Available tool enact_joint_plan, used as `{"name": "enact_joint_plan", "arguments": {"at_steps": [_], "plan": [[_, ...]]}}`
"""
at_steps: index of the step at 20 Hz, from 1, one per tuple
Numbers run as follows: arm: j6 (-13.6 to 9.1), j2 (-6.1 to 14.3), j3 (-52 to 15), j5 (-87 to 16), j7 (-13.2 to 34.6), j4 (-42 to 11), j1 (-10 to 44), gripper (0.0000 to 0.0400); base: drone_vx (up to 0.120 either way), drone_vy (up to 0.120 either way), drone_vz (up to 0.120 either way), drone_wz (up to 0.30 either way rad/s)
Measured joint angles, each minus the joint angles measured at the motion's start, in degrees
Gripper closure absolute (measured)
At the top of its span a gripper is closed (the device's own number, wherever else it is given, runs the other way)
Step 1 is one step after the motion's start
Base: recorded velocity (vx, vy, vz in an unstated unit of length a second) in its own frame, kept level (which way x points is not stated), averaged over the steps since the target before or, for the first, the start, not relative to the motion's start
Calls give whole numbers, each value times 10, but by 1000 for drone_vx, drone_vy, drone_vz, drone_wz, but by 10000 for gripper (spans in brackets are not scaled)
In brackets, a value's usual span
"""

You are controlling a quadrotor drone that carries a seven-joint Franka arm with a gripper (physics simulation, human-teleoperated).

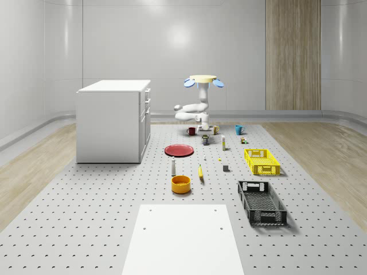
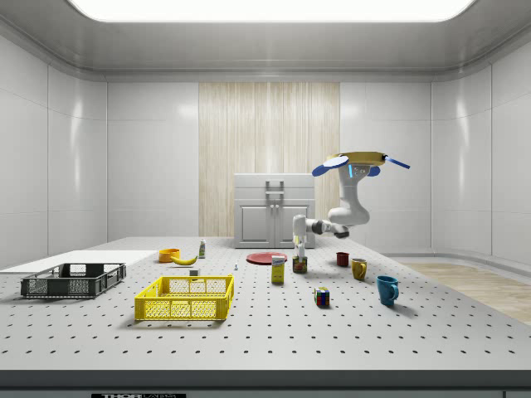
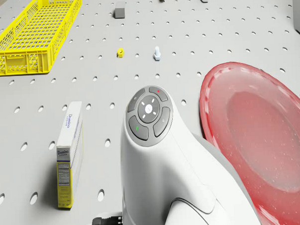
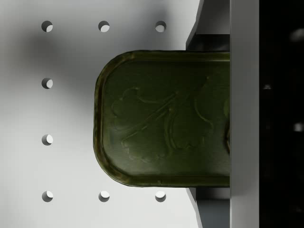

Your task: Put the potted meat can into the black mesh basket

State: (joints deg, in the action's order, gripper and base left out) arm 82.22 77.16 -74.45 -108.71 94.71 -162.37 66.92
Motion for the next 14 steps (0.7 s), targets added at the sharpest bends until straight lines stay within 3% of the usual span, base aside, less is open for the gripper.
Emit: {"name": "enact_joint_plan", "arguments": {"at_steps": [4,14], "plan": [[-7,3,-30,29,5,-4,4,110,20,0,120,0],[-1,18,-58,61,11,-6,11,111,120,0,120,0]]}}
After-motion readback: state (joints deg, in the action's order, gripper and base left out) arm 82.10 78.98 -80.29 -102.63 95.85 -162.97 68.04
